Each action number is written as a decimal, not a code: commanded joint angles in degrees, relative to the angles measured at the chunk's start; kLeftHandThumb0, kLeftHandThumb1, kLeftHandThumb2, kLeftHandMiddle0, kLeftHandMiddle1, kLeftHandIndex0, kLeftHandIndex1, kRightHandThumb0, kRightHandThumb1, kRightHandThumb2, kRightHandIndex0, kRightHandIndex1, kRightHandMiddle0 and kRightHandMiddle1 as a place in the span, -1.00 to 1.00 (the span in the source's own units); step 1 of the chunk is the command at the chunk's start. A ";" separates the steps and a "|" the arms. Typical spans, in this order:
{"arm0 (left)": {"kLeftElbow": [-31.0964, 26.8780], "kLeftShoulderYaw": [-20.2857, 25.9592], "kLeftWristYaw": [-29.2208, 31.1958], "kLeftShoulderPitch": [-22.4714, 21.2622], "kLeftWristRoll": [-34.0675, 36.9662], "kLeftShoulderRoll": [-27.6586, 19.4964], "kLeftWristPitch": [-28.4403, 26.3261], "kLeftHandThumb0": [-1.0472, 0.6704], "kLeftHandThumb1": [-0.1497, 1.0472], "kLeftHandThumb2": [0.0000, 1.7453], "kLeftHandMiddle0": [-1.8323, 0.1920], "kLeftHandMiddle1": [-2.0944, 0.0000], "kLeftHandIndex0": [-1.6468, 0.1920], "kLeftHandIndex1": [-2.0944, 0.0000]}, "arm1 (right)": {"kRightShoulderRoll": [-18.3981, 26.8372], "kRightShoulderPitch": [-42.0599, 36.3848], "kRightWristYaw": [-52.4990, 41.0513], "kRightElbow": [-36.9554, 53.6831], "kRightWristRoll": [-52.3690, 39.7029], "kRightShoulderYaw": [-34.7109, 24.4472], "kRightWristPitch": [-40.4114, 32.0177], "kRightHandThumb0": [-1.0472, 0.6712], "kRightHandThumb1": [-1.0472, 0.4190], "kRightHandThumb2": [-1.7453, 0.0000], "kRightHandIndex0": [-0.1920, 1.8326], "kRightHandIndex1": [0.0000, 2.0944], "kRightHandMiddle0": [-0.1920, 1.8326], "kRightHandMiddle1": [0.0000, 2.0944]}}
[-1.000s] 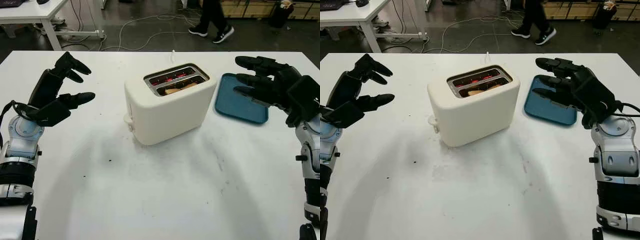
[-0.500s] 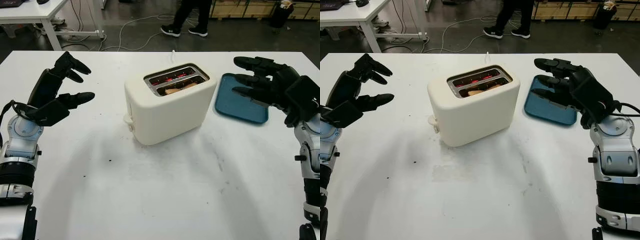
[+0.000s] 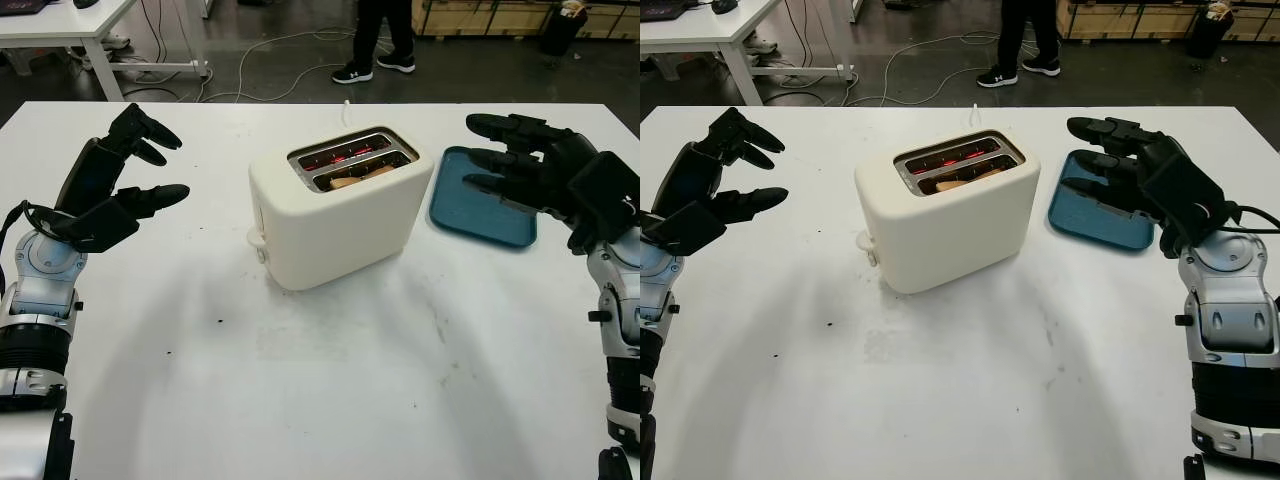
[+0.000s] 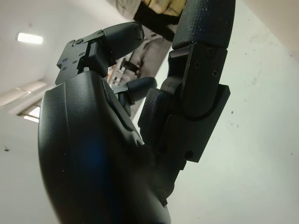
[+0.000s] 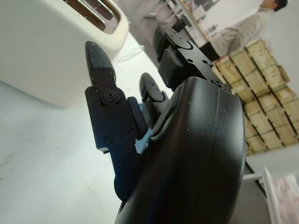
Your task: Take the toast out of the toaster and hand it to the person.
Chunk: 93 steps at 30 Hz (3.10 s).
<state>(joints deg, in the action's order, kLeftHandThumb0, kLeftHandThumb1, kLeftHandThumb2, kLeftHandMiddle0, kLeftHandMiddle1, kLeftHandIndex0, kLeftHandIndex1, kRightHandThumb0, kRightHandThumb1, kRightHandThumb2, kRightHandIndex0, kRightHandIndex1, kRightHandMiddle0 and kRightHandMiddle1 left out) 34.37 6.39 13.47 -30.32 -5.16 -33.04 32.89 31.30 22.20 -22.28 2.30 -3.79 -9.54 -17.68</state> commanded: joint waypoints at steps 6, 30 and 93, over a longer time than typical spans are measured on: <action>0.09 0.21 -0.35 -0.80 -0.28 -0.68 0.59 -1.00 0.79 -0.80 0.76 -0.57 0.72 -0.48 | -0.21 0.51 0.62 0.62 0.04 0.03 -0.01 -0.18 -0.78 1.00 -0.29 -1.00 -0.31 -1.00; 1.31 0.04 -0.19 -1.12 0.13 -0.20 1.59 -1.00 0.79 -0.82 0.74 -0.56 0.70 -0.46 | -0.66 0.05 0.86 0.06 0.16 0.29 0.85 -0.23 -0.78 1.00 -0.27 -0.99 -0.30 -1.00; 1.78 -0.04 -0.08 -1.10 -0.40 -0.59 1.97 -1.00 0.79 -0.80 0.73 -0.57 0.71 -0.47 | -0.65 -0.08 0.88 0.04 1.38 0.53 1.51 -0.22 -0.77 1.00 -0.26 -0.99 -0.30 -0.99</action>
<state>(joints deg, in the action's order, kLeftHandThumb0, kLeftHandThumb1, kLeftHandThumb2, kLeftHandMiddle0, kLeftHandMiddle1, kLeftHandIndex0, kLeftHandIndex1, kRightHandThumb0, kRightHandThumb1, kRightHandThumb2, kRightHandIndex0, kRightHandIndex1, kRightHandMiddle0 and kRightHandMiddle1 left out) 35.77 6.34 13.44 -30.41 -5.41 -33.04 34.32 30.91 22.19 -21.73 2.05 -1.96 -8.62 -16.53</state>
